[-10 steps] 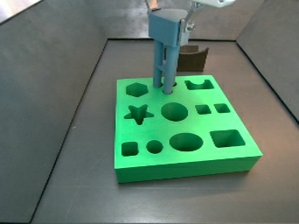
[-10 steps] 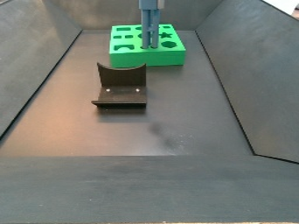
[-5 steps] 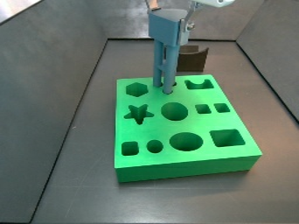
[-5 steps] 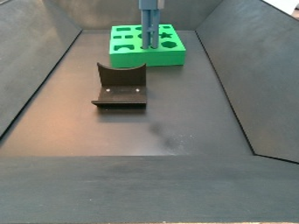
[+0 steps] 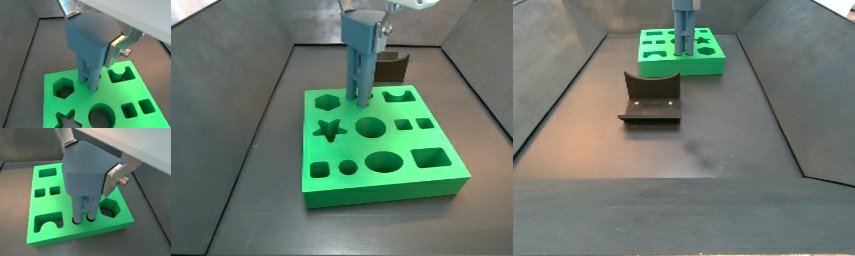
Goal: Pick up the 3 prong object. Move up. Place the 3 prong object on the fixture. Regrasp the 3 prong object. Move to above the board. Insert the 3 prong object.
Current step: Insert the 3 prong object.
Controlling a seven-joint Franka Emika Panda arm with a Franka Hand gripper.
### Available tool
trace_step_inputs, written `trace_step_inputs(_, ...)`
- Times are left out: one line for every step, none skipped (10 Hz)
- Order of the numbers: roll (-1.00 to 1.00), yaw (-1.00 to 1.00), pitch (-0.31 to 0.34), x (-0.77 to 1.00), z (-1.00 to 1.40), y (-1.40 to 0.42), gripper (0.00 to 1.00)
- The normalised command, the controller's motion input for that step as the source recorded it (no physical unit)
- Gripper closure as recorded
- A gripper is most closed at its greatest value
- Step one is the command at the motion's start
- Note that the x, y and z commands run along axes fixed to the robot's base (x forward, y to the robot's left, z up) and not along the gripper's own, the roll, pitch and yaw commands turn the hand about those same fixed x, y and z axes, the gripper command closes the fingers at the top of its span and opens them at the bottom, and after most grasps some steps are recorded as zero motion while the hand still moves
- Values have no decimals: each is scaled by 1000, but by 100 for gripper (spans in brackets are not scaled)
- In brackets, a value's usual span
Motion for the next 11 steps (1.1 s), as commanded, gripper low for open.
trace_step_inputs(0, -306, 0, 143, -260, 60, 100)
trace_step_inputs(0, -266, 0, 114, -303, 14, 100)
trace_step_inputs(0, -274, 9, 163, -406, 0, 100)
trace_step_inputs(0, -240, 0, 103, -594, 0, 100)
trace_step_inputs(0, -286, -9, 189, -1000, 0, 100)
trace_step_inputs(34, -454, 0, 374, -1000, 0, 100)
trace_step_inputs(9, -914, 57, 303, -1000, 14, 100)
trace_step_inputs(13, -914, 59, 326, -1000, 0, 100)
trace_step_inputs(11, -917, 54, 320, -1000, 0, 100)
trace_step_inputs(0, -23, 60, 66, 0, 0, 100)
trace_step_inputs(0, 0, 0, 0, 0, 0, 100)
